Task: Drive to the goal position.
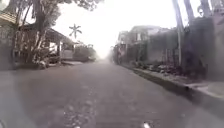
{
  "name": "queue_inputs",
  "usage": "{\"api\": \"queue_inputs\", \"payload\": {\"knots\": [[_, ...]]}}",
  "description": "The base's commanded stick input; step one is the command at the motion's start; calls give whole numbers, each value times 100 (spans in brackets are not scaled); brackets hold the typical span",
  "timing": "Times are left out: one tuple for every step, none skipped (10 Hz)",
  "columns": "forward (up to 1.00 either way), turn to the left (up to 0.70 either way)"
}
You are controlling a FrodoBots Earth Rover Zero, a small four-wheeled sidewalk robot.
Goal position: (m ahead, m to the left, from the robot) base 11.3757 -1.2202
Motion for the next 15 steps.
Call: {"api": "queue_inputs", "payload": {"knots": [[100,0],[100,0],[100,0],[100,0],[100,0],[100,0],[100,0],[100,0],[100,0],[100,0],[100,0],[100,0],[100,0],[100,0],[100,0]]}}
